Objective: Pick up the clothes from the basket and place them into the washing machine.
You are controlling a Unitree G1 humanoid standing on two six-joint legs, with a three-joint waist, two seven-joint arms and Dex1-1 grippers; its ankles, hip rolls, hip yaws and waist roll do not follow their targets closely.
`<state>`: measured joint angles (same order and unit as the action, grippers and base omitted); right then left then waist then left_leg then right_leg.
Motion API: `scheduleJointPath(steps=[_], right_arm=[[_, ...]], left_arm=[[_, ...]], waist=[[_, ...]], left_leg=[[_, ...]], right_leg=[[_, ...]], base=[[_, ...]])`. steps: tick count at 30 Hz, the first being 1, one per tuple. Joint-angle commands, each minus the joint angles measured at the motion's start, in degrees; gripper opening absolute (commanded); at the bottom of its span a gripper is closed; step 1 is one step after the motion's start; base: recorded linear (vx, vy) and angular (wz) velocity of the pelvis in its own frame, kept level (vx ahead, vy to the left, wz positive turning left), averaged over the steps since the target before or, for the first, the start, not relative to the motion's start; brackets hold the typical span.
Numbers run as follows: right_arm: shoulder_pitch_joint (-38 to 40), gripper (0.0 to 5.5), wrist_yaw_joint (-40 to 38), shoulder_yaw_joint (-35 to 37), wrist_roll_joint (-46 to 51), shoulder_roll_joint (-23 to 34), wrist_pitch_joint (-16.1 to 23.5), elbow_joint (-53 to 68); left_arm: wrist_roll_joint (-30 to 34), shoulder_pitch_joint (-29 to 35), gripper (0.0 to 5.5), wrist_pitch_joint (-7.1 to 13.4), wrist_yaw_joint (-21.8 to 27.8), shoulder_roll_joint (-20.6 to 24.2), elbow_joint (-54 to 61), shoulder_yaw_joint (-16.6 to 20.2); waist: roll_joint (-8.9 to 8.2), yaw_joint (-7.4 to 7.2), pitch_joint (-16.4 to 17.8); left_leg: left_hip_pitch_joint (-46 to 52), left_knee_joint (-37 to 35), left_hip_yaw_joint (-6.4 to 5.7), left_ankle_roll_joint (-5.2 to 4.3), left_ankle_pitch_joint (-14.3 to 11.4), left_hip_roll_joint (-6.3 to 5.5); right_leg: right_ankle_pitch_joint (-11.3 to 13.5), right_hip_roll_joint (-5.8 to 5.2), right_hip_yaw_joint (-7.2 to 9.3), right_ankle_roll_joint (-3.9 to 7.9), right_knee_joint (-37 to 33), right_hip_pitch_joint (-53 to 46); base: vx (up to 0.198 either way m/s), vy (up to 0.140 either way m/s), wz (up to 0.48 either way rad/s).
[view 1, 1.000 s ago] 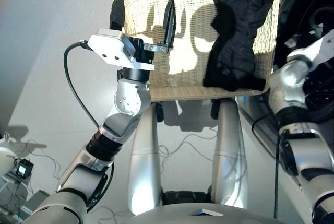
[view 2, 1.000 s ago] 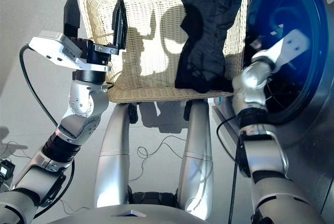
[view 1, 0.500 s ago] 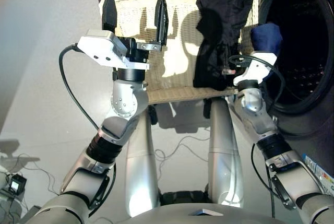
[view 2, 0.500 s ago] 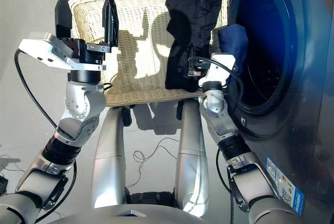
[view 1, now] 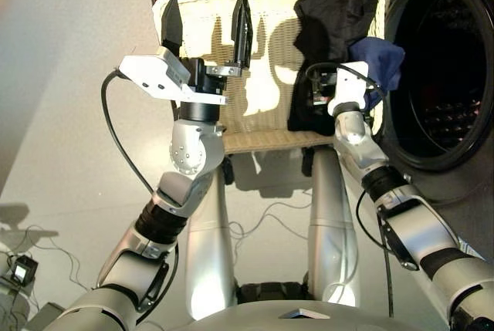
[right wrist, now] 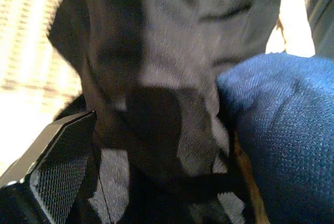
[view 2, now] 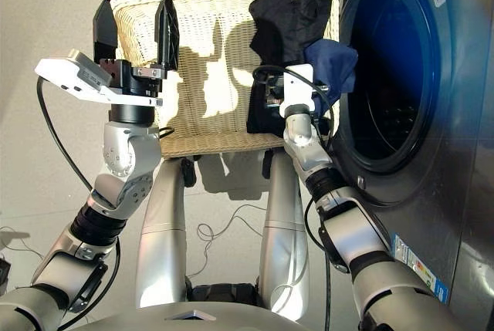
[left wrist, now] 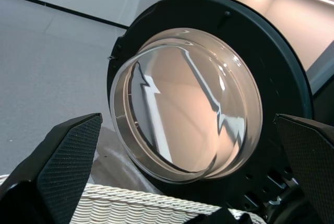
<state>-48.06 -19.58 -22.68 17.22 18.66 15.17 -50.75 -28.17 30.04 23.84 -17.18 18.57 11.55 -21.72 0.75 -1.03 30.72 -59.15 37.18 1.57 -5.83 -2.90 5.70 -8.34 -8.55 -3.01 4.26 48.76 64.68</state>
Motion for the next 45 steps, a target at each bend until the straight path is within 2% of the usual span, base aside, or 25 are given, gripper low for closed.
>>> scheduleJointPath(steps=[1, 9, 16, 21, 22, 23, 39, 44, 45], right_arm=[[-2.81, 5.50, 0.91, -0.37, 1.76, -0.70, 0.59, -0.91], [-8.97, 5.50, 2.67, 0.27, 6.67, -1.47, -1.46, -12.80], [-12.26, 5.50, 6.27, -1.59, 7.86, -1.66, -4.25, -17.51], [-14.14, 5.50, 7.07, -0.39, 12.40, -2.16, -4.52, -19.81], [-14.51, 2.65, 7.34, -0.55, 12.53, -2.15, -4.63, -19.68], [-14.80, 0.06, 7.36, -0.64, 12.41, -2.04, -4.59, -19.62], [-13.81, 0.00, 6.33, -0.28, 14.02, -0.84, -2.90, -16.63], [-11.92, 0.00, 5.59, 0.28, 15.73, 0.52, -1.48, -11.74], [-9.99, 0.00, 4.25, 1.13, 16.43, 1.56, 0.25, -5.75]], left_arm=[[-0.27, 1.75, 5.50, 2.35, 1.31, -0.26, 5.17, 0.40], [-0.60, 3.05, 5.50, 1.96, 1.00, 0.12, 5.44, -0.08], [-0.74, 3.61, 5.50, 1.31, 1.22, 0.28, 4.96, 0.10], [-1.49, 3.71, 5.50, 0.92, 1.20, 0.17, 4.85, 0.45], [-1.41, 3.79, 5.50, 0.81, 1.25, 0.23, 4.81, 0.46], [-1.45, 3.87, 5.50, 0.77, 1.28, 0.26, 4.80, 0.41], [-1.13, 3.68, 5.50, 0.63, 0.67, 1.38, 5.04, 0.85], [-0.61, 3.36, 5.50, 0.70, 0.19, 1.89, 5.14, 1.44], [-0.12, 3.19, 5.50, 0.66, -0.29, 2.16, 5.30, 1.77]], waist=[[1.43, 1.63, -0.93], [2.48, 2.49, -0.93], [2.46, 2.66, -0.93], [2.58, 2.88, -0.93], [2.56, 2.84, -0.93], [2.54, 2.81, -0.93], [1.65, 1.93, -0.93], [1.17, 1.37, -0.93], [0.81, 0.91, -0.93]], left_leg=[[-0.61, 5.19, 2.08, 0.59, -3.70, -0.07], [-1.99, 5.24, 2.12, 0.66, -3.69, -0.13], [-2.45, 5.22, 2.25, 0.63, -3.66, -0.29], [-2.79, 5.19, 2.27, 0.63, -3.72, -0.31], [-2.82, 5.20, 2.33, 0.65, -3.73, -0.35], [-2.85, 5.19, 2.35, 0.68, -3.74, -0.39], [-2.71, 4.64, 2.47, 0.75, -3.64, -0.33], [-2.89, 4.66, 2.33, 0.78, -3.59, -0.26], [-2.91, 4.55, 2.30, 0.77, -3.54, -0.21]], right_leg=[[4.80, 0.22, 0.12, 2.57, -6.28, -1.92], [5.04, 0.07, 0.35, 2.71, -6.57, -0.91], [5.20, -0.07, 0.63, 2.58, -6.56, -0.44], [5.30, -0.17, 0.70, 2.62, -6.60, -0.08], [5.32, -0.14, 0.66, 2.63, -6.59, 0.00], [5.27, -0.10, 0.67, 2.62, -6.54, 0.04], [5.55, -0.14, 0.75, 2.69, -7.19, 0.16], [5.65, -0.13, 0.82, 2.69, -7.33, 0.19], [5.58, -0.03, 0.86, 2.68, -7.35, 0.21]], base=[[0.000, 0.000, 0.000], [0.000, 0.000, 0.000], [0.000, 0.000, 0.000], [0.000, 0.000, 0.000], [0.000, 0.000, 0.000], [0.000, 0.000, 0.000], [0.000, 0.000, 0.000], [0.000, 0.000, 0.000], [0.000, 0.000, 0.000]])
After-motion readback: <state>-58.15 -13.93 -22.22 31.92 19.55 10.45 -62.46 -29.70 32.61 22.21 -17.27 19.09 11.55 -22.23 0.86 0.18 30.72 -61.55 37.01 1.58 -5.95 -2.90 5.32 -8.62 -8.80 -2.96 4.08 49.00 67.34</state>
